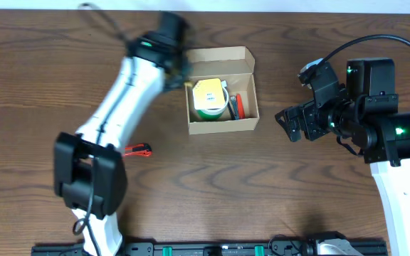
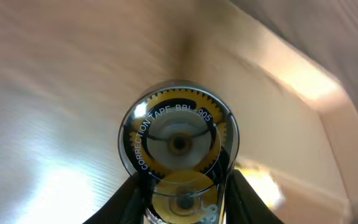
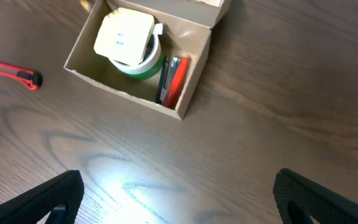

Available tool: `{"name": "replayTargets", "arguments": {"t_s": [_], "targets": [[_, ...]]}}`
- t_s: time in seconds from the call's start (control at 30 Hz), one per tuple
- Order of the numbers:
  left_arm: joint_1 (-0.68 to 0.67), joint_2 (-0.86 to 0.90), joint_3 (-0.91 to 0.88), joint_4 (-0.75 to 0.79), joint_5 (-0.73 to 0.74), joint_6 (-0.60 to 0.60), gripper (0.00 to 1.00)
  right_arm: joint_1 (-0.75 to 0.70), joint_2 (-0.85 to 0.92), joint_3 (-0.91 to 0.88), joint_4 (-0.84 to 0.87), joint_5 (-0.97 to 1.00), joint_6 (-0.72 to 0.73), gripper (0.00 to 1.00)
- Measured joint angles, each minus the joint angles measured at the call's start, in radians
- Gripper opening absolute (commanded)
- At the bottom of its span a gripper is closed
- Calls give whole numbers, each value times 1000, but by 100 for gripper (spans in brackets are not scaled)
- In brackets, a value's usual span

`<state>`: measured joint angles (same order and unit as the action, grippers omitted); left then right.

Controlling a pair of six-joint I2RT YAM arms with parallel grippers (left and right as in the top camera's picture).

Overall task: Pack container
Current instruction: 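Lower the correction tape into the box beside the stapler, release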

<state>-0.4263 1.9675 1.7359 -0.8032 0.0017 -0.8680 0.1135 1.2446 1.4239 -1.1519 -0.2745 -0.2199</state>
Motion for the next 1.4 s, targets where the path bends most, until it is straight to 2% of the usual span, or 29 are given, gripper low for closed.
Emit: {"name": "replayTargets", "arguments": {"t_s": [0.17,0.33,0.77,0.87,0.97,1.13,1.23,1.4], "targets": [[-168,0,0,45,19,126,9,0,0,0,0,0,0,99],[-245,3,0,105,22,189,12,0,0,0,0,0,0,99],[-254,126,0,163,49,222,17,0,0,0,0,0,0,99],[-251,126,0,172,56,222,23,0,0,0,0,0,0,99],[-251,126,0,182,63,232,39,0,0,0,0,0,0,99],[-251,126,0,187,68,249,59,0,0,0,0,0,0,99],[-249,126,0,185,66,247,63,0,0,0,0,0,0,99],[-238,120,8,145,35,248,64,0,0,0,0,0,0,99]]}}
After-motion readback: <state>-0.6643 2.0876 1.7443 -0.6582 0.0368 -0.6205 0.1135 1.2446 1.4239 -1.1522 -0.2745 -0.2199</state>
